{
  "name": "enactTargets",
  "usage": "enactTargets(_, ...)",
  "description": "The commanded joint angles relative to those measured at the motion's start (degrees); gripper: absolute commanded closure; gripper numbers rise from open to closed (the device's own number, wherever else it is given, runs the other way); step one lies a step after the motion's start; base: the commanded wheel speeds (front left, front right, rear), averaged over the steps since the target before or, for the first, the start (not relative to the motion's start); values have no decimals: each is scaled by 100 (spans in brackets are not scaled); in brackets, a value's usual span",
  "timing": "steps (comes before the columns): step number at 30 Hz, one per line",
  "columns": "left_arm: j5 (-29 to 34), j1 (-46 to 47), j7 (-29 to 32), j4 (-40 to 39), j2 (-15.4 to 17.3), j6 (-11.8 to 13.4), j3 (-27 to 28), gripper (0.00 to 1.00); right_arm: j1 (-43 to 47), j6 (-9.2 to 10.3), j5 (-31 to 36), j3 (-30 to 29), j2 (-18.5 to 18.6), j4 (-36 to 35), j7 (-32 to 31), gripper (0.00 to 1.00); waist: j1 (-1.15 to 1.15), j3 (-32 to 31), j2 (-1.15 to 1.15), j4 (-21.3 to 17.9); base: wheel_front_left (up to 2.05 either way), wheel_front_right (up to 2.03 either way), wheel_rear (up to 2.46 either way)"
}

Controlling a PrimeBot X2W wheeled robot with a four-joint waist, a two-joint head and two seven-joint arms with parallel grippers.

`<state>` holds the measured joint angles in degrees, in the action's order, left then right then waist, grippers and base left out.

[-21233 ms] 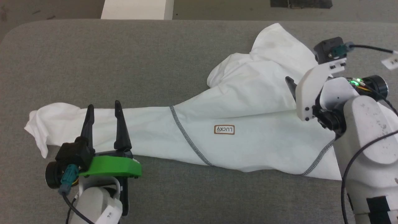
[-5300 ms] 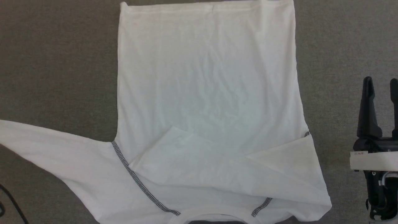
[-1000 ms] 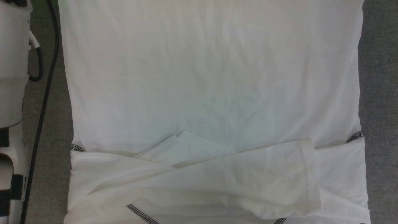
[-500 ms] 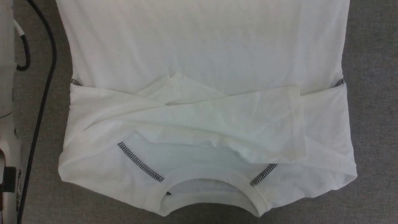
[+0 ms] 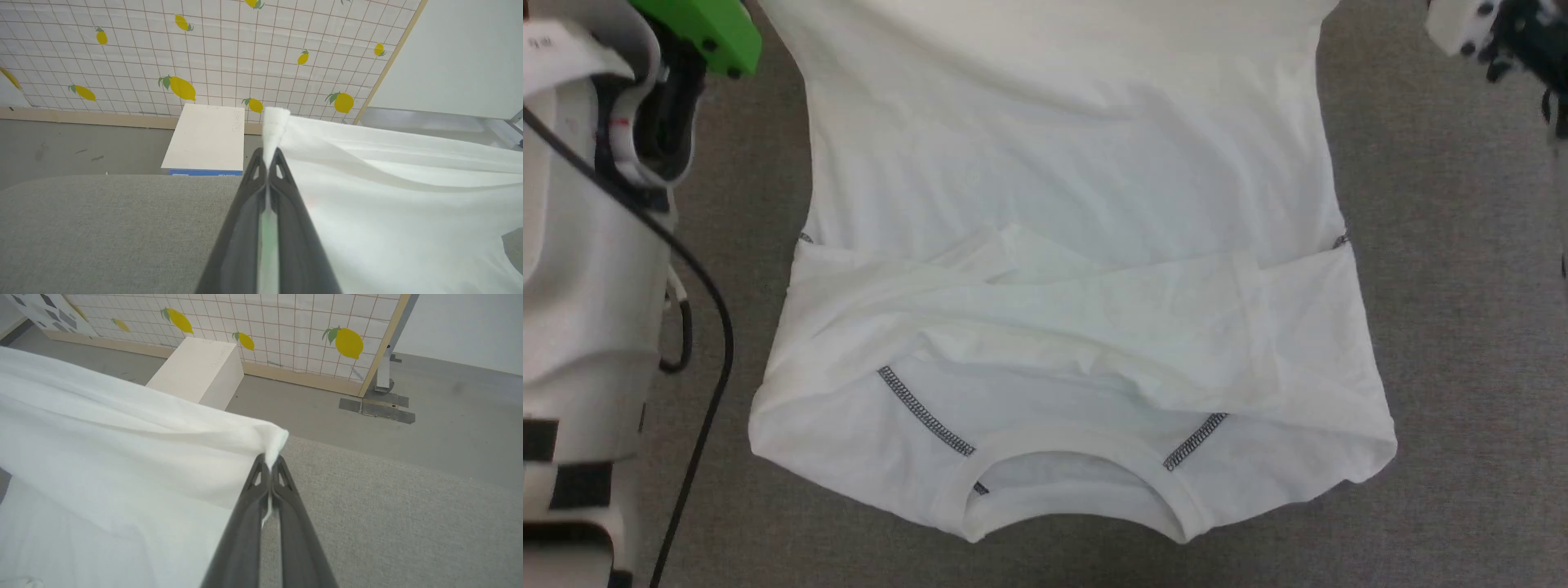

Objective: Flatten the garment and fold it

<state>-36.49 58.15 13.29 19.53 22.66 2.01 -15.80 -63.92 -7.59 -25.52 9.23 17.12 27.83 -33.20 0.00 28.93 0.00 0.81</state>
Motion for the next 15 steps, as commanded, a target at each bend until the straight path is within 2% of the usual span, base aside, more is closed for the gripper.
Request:
enactTargets(1, -125, -387, -81, -206, 68, -28, 63, 100, 388, 10, -219, 5, 84, -190, 43, 100, 0, -814, 0, -49, 0, 0, 0)
enactTargets(6, -443, -1647, -121, -867, 109, 96, 216, 100, 1592, 10, -782, -150, 120, -728, 18, 100, 0, -1251, 0, -70, 0, 0, 0)
enactTargets(13, -672, -3649, -297, -1633, 95, 539, 392, 100, 3517, 10, -1120, -327, -30, -1422, -9, 100, 0, -1684, 0, -96, 0, 0, 0)
enactTargets(15, -775, -4169, -432, -1752, -13, 661, 464, 100, 4010, 10, -1197, -398, -150, -1527, 15, 100, 0, -1793, 0, -105, 0, 0, 0)
